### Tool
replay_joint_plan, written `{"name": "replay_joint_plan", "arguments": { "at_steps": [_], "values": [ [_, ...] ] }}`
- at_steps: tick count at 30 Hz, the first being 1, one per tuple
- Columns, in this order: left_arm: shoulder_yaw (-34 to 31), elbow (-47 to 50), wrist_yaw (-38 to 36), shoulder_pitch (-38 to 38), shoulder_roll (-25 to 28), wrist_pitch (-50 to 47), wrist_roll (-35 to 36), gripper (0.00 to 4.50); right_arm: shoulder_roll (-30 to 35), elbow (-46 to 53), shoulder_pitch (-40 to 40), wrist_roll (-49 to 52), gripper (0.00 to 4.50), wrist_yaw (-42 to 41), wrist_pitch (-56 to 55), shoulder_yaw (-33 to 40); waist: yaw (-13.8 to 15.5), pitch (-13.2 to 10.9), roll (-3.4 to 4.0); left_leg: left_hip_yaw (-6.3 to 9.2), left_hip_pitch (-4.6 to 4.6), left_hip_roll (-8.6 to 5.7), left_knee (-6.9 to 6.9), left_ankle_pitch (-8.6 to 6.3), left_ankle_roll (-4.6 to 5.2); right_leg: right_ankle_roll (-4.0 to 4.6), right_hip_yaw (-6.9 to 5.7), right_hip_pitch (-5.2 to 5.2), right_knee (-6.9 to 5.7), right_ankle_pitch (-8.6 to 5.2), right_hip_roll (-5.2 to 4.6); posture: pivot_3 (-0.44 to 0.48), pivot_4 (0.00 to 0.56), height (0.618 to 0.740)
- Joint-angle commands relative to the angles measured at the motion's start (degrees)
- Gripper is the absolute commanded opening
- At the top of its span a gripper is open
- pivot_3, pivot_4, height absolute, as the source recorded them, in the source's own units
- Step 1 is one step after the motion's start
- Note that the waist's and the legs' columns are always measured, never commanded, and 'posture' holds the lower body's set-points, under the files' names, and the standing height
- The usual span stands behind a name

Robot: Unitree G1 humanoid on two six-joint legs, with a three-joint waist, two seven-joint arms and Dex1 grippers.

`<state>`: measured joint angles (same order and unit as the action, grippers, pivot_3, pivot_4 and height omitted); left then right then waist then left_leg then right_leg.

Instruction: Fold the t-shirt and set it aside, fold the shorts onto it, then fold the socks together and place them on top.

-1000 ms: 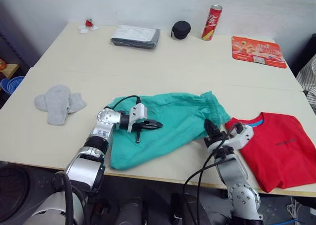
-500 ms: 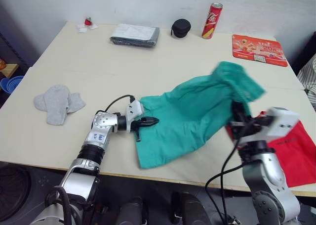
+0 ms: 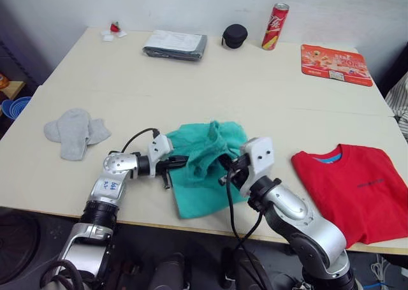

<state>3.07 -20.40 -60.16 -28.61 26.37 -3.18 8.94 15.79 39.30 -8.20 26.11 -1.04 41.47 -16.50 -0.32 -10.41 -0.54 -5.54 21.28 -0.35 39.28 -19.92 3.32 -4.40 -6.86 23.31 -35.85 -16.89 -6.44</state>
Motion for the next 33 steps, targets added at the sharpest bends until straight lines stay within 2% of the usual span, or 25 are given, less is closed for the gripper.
{"name": "replay_joint_plan", "arguments": {
  "at_steps": [1, 7, 12, 16, 22, 25, 26, 28, 32, 33],
  "values": [
    [-2.3, 3.8, -1.1, 1.3, 2.5, -1.7, 2.9, 0.0, 2.9, 2.6, 1.9, -3.7, 0.02, -1.7, -0.2, -1.1, 0.0, 0.0, 0.0, 0.01, 0.01, 0.0, 0.0, 0.0, 0.0, 0.0, 0.0, 0.0, 0.01, 0.0, 0.0, 0.0, 0.15, 0.74],
    [-2.1, 3.7, -2.4, 1.3, 3.8, -0.9, 3.7, 0.0, 10.8, 2.7, 5.6, -13.1, 0.02, -5.6, -8.7, 1.5, 0.3, 0.0, 0.0, 0.0, 0.03, -0.01, 0.0, -0.01, -0.01, 0.0, -0.02, 0.01, 0.06, 0.0, 0.0, 0.0, 0.15, 0.74],
    [-2.1, 3.1, -1.9, 1.2, 3.1, -0.3, 3.6, 0.0, 15.6, -2.6, 11.4, -23.6, 0.02, -8.0, -21.7, -1.4, 0.3, 0.0, 0.0, -0.01, 0.03, -0.02, -0.04, -0.01, -0.04, 0.0, -0.04, 0.02, 0.07, 0.0, 0.01, 0.0, 0.15, 0.74],
    [-1.7, 3.1, -1.6, 1.2, 2.5, -0.3, 3.5, 0.0, 12.4, -6.8, 11.5, -25.0, 0.02, -10.0, -25.2, -3.1, 0.0, 0.0, 0.0, -0.08, 0.0, -0.02, -0.04, 0.03, -0.08, 0.0, 0.0, 0.01, 0.03, 0.0, 0.03, 0.0, 0.15, 0.74],
    [-0.8, 2.8, -2.0, 0.6, 2.5, -0.8, 3.0, 0.0, 8.3, -11.4, 10.9, -23.3, 0.02, -17.1, -24.6, -7.1, 0.1, 0.0, 0.0, -0.03, -0.04, 0.02, -0.04, 0.08, -0.16, 0.0, 0.0, 0.01, -0.02, 0.0, 0.07, 0.0, 0.15, 0.74],
    [-0.4, 2.3, -1.9, 0.2, 2.6, -0.4, 2.7, 0.0, 6.8, -11.3, 11.3, -18.1, 0.02, -20.9, -22.8, -4.9, 0.2, 0.0, -0.01, -0.03, -0.04, 0.02, -0.04, 0.07, -0.15, 0.0, 0.0, -0.02, 0.02, 0.0, 0.06, 0.0, 0.15, 0.74],
    [-0.4, 2.1, -1.9, 0.1, 2.6, -0.3, 2.6, 0.0, 7.6, -10.1, 11.2, -15.6, 0.65, -23.5, -20.8, -4.3, 0.2, 0.0, -0.01, -0.02, -0.04, 0.02, -0.04, 0.07, -0.15, 0.0, 0.0, -0.02, 0.01, 0.0, 0.06, 0.0, 0.15, 0.74],
    [-0.6, 1.4, -2.0, -0.3, 2.7, 0.0, 2.7, 0.0, 9.6, -7.6, 11.3, -11.2, 1.18, -28.5, -19.7, -2.6, 0.2, 0.0, -0.01, 0.01, -0.04, 0.02, -0.04, 0.07, -0.14, 0.0, -0.02, -0.03, 0.02, 0.0, 0.06, 0.0, 0.15, 0.74],
    [-2.0, 0.4, -4.8, -1.0, 3.5, -0.1, 5.2, 0.0, 14.1, -2.1, 12.4, 3.9, 2.7, -38.2, -13.5, 2.9, 0.2, 0.0, -0.01, 0.05, -0.03, 0.02, -0.04, 0.05, -0.11, 0.01, -0.04, -0.04, 0.05, 0.0, 0.06, 0.0, 0.15, 0.74],
    [-2.7, 0.5, -6.3, -1.3, 4.0, -0.6, 6.5, 0.0, 17.4, -0.2, 13.0, 9.0, 3.01, -42.2, -11.5, 5.2, 0.2, 0.0, -0.01, 0.05, -0.03, 0.02, -0.04, 0.05, -0.1, 0.0, -0.04, -0.04, 0.06, 0.0, 0.06, 0.0, 0.15, 0.74]
  ]
}}
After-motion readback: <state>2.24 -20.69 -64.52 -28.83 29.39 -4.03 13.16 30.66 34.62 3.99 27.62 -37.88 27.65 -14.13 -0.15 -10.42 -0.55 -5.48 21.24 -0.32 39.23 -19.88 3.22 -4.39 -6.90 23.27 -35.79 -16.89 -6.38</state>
